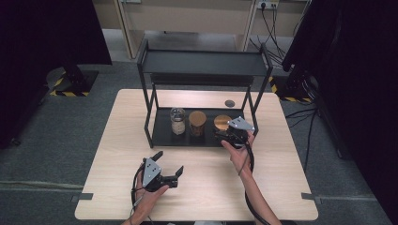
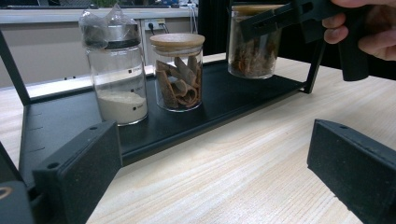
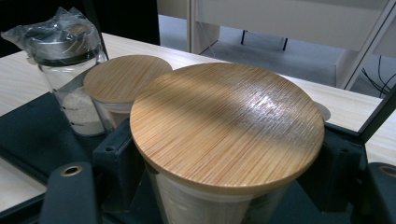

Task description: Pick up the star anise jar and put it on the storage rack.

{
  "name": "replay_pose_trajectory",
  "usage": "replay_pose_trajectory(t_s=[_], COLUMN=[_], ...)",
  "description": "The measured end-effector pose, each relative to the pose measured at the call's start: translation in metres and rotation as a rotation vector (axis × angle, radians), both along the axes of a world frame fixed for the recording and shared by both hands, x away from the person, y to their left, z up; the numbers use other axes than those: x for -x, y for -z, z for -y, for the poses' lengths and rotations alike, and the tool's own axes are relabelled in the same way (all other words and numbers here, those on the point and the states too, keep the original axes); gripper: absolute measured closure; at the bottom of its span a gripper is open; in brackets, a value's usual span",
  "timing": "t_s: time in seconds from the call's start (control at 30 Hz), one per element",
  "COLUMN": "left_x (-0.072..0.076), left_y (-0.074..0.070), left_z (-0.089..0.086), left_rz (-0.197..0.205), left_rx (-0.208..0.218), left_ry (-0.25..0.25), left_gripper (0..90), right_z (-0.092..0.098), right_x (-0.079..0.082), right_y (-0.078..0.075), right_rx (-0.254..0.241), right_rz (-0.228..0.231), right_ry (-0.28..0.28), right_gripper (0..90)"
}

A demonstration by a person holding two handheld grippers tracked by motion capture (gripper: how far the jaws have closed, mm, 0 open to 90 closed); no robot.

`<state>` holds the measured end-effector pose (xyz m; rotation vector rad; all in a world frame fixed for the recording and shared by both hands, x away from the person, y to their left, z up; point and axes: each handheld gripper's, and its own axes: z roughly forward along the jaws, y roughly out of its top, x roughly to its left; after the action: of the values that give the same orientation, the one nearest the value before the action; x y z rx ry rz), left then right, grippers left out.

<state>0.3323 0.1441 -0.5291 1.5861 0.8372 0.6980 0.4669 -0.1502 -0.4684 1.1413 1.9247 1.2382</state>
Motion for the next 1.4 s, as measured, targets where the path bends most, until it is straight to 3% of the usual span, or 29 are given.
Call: replay_pose_trajectory(t_s=[0.9,1.4], left_x=[0.000,0.000], left_y=[0.000,0.000], left_z=[0.000,0.000], left_rz=[0.001,0.002], left_rx=[0.002,0.001], left_ry=[0.001,0.001], left_gripper=[2.6,2.6], right_z=[-0.007,-0.012], right_x=[-0.032,-0.037], right_y=[0.016,0.024], right_rx=[0.020,0.024], right_rz=[-0.023,-0.029], right_ry=[0.049,0.051], right_gripper=[25.8,25.8])
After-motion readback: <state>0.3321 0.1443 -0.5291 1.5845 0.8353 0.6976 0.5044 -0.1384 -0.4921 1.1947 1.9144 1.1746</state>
